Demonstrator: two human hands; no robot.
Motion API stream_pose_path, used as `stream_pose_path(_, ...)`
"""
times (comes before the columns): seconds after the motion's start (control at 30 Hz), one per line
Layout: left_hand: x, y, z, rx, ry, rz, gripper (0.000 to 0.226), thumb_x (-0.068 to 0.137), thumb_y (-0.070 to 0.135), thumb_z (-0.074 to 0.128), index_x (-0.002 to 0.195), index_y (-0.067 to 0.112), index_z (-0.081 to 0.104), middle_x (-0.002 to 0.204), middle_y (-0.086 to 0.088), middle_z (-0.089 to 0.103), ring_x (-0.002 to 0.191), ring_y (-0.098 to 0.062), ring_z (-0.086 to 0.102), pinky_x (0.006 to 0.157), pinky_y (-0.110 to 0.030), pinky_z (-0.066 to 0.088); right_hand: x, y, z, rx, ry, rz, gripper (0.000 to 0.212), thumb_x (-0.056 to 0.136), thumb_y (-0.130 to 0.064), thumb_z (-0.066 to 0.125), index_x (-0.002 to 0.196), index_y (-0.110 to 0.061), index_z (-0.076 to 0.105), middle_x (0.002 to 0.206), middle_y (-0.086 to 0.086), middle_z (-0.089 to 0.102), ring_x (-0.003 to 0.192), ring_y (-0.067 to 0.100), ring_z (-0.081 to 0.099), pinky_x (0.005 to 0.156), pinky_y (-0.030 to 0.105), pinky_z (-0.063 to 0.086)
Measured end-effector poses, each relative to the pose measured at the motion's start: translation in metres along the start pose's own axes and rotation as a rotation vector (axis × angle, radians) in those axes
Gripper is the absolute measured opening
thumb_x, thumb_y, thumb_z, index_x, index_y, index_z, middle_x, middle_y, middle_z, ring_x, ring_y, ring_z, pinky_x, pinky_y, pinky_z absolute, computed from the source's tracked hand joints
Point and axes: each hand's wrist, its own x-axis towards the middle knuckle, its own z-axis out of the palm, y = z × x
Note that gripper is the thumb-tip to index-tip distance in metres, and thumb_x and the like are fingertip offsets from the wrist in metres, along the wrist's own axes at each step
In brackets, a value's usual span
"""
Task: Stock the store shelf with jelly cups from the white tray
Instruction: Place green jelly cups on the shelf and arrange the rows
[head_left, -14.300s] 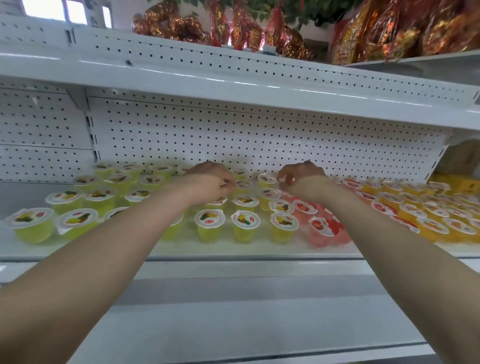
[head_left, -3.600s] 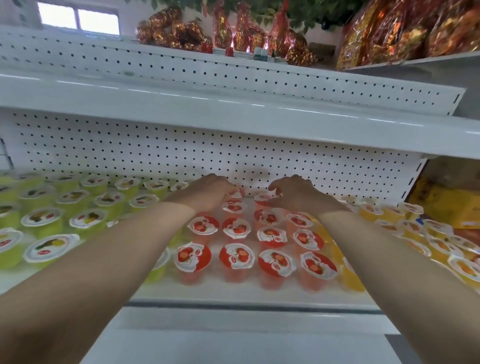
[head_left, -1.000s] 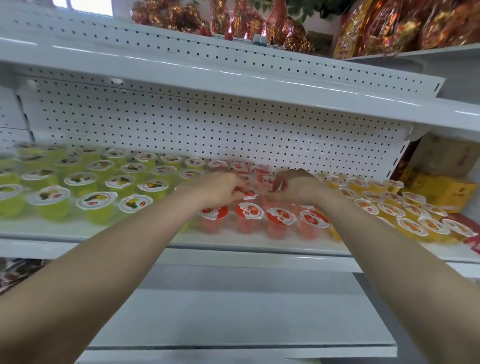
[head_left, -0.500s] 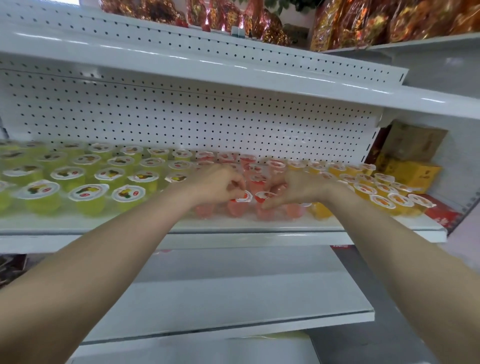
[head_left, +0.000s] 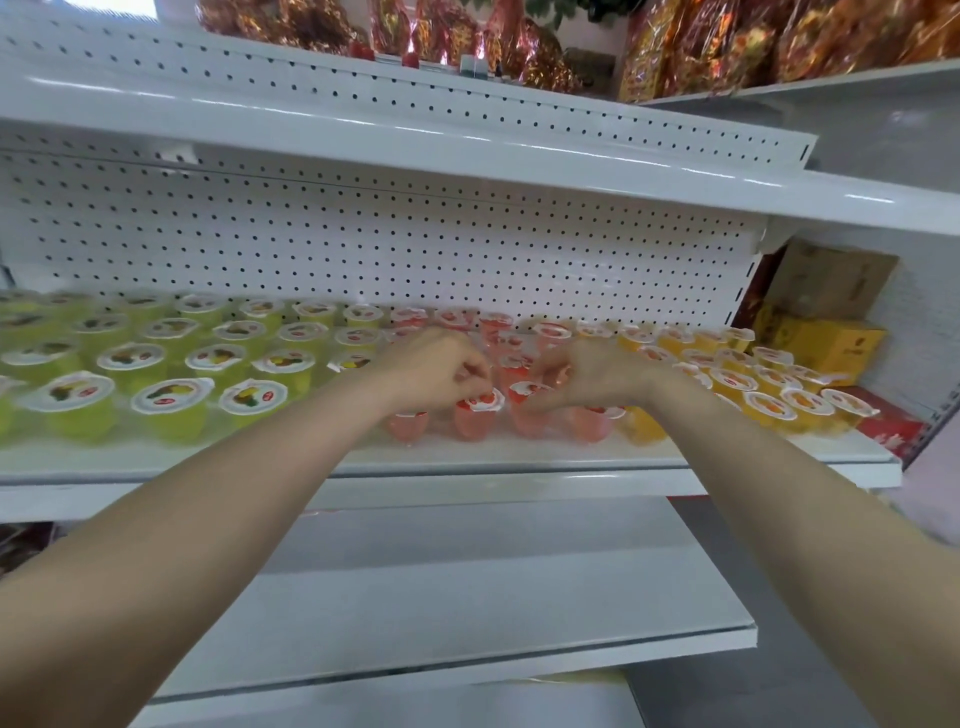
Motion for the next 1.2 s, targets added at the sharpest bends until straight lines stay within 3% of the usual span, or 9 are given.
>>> stream_pose_path(0.1,0.013,-0.001,-0.003,-0.011,0.035,-0.032,0.015,0.091,0.039,0.059,0.099,0.034,0.071,0.094,0.015,0.062,0.090,-0.011,0.059,0.078,-0.030,0.046,0.009,0.015,-0.015,0.073,0.129,-0.008,0.033,0.083,-0.058,0.066,0.103,-0.033,0.073,0.105,-0.009,0.071,0.099,0.012,0.063,0.088,0.033,0.050)
stream_pose_path(0.2,0.035,-0.005,0.000,-0.006,0.014,-0.082,0.022,0.092,0.043,0.052,0.107,0.039,0.067,0.114,0.013,0.062,0.100,-0.013,0.058,0.087,-0.038,0.051,0.029,0.038,-0.024,0.011,0.251,0.022,0.028,0.088,-0.051,0.063,0.106,-0.031,0.072,0.107,-0.006,0.070,0.101,0.015,0.061,0.086,0.030,0.049)
stream_pose_path(0.43,0.094,-0.008,0.021,0.138,-0.125,-0.181,0.038,0.101,0.038,0.043,0.138,0.034,0.050,0.149,0.009,0.042,0.133,-0.021,0.040,0.109,-0.041,0.036,0.086,0.086,-0.024,-0.207,0.259,0.084,0.037,0.093,-0.051,0.057,0.125,-0.033,0.061,0.119,-0.003,0.066,0.114,0.023,0.055,0.100,0.041,0.045)
stream_pose_path(0.67,0.122,-0.037,0.042,0.139,-0.109,-0.179,0.043,0.101,0.020,0.046,0.142,0.033,0.045,0.145,0.001,0.048,0.131,-0.023,0.044,0.109,-0.042,0.037,0.137,0.100,-0.019,-0.246,0.166,0.044,0.054,0.091,-0.064,0.051,0.130,-0.027,0.058,0.120,-0.003,0.065,0.121,0.025,0.050,0.098,0.041,0.040)
stream_pose_path(0.8,0.126,-0.047,0.047,0.114,-0.124,-0.175,0.043,0.101,0.027,0.047,0.143,0.032,0.043,0.144,-0.001,0.050,0.130,-0.024,0.046,0.109,-0.044,0.037,0.157,0.100,-0.015,-0.244,0.085,0.005,0.047,0.086,-0.057,0.060,0.097,-0.012,0.068,0.095,0.005,0.069,0.092,0.023,0.061,0.074,0.034,0.042)
stream_pose_path(0.93,0.127,-0.049,0.046,0.122,-0.131,-0.159,0.038,0.100,0.028,0.048,0.137,0.031,0.051,0.133,-0.002,0.056,0.121,-0.024,0.051,0.101,-0.043,0.041,0.173,0.104,-0.018,-0.207,0.038,-0.001,0.056,0.081,-0.056,0.066,0.103,-0.005,0.070,0.101,0.014,0.071,0.089,0.027,0.067,0.077,0.036,0.052)
stream_pose_path(1.1,0.129,-0.046,0.044,0.172,-0.154,-0.180,0.033,0.100,0.024,0.047,0.130,0.021,0.058,0.130,-0.002,0.057,0.116,-0.022,0.053,0.099,-0.042,0.044,0.189,0.104,-0.013,-0.164,0.067,0.007,0.060,0.079,-0.057,0.067,0.107,-0.003,0.069,0.102,0.012,0.072,0.090,0.024,0.066,0.083,0.040,0.054)
stream_pose_path(1.2,0.129,-0.047,0.045,0.164,-0.155,-0.185,0.033,0.099,0.024,0.049,0.131,0.026,0.058,0.130,0.001,0.056,0.116,-0.021,0.052,0.099,-0.042,0.044,0.197,0.102,-0.009,-0.170,0.106,0.025,0.059,0.081,-0.059,0.065,0.105,-0.006,0.070,0.099,0.009,0.072,0.088,0.022,0.063,0.081,0.037,0.052)
